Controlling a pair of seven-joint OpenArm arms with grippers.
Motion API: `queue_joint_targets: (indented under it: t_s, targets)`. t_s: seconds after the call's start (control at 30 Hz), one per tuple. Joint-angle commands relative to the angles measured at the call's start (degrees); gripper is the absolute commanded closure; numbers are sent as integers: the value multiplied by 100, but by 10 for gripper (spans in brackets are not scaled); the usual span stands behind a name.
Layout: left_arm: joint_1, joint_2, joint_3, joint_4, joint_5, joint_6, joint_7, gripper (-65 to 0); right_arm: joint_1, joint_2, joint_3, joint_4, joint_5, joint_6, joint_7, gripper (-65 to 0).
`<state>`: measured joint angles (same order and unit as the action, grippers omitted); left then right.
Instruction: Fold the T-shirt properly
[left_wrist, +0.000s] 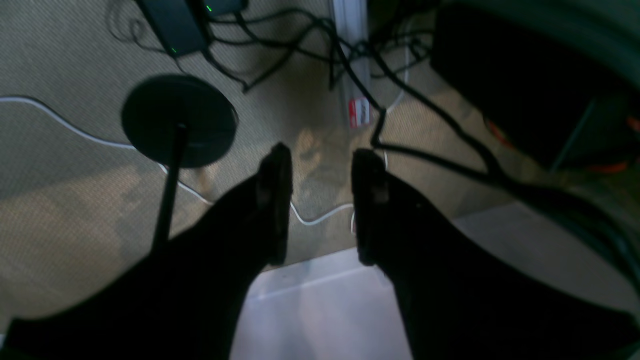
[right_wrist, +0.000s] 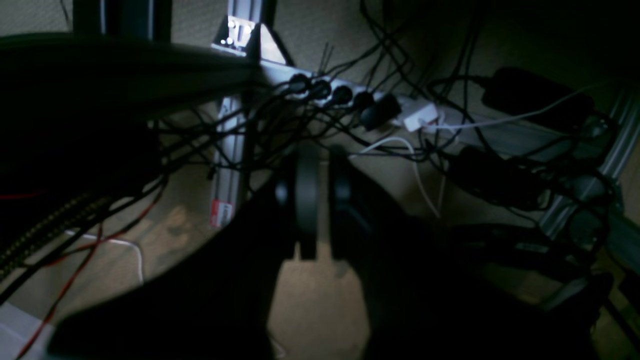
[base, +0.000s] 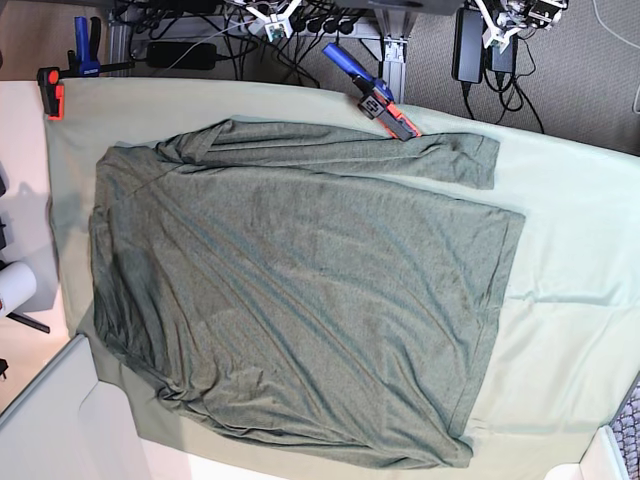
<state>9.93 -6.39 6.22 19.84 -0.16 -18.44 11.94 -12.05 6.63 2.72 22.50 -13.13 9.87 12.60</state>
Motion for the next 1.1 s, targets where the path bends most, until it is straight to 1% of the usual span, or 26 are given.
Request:
queue_joint_targets:
  t_s: [0.0, 0.1, 0.27, 0.43, 0.47, 0.57, 0.67, 0.77, 0.87, 0.97, 1.0, 1.07]
  targets:
    - [81, -48, 9, 35, -2, -66, -125, -239, -87, 35, 15, 33, 2, 37, 44, -43]
    - [216, -48, 9, 35, 0, -66, -365, -239, -120, 35, 15, 70, 2, 39, 46, -43]
    - [396, -48, 9, 83, 0, -68, -498, -239, -400, 35, 15, 289, 2, 42, 44, -43]
    - [774, -111, 9, 566, -4, -70, -555, -239, -879, 63, 15, 710, 2, 42, 37, -43]
    - [881, -129, 9, 737, -20, -111, -553, -239, -981, 90, 15, 811, 2, 44, 22, -43]
    - [1241, -203, 9, 1335, -219, -470, -549, -239, -1325, 219, 13, 1147, 7, 63, 22, -43]
    - [1679, -350, 7, 2065, -719, -1019, -546, -239, -1727, 378, 13, 1589, 105, 85, 13, -43]
    - [2194, -496, -81, 2909, -1108, -1353, -527, -239, -2194, 551, 13, 2116, 492, 94, -177, -43]
    - [2769, -520, -415, 3794, -1287, -1626, -476, -239, -2743, 752, 13, 2745, 822, 107, -323, -43]
    - [3303, -520, -859, 4612, -1718, -2081, -271, -239, -3335, 960, 15, 3460, 1158, 105, -326, -43]
    - [3460, -520, -1029, 4872, -1864, -2156, -177, -239, -3536, 1025, 15, 3716, 1257, 105, -326, -43]
    - [3738, -520, -1364, 5364, -2138, -2156, 20, -239, -3926, 1147, 15, 4245, 1408, 103, -326, -43]
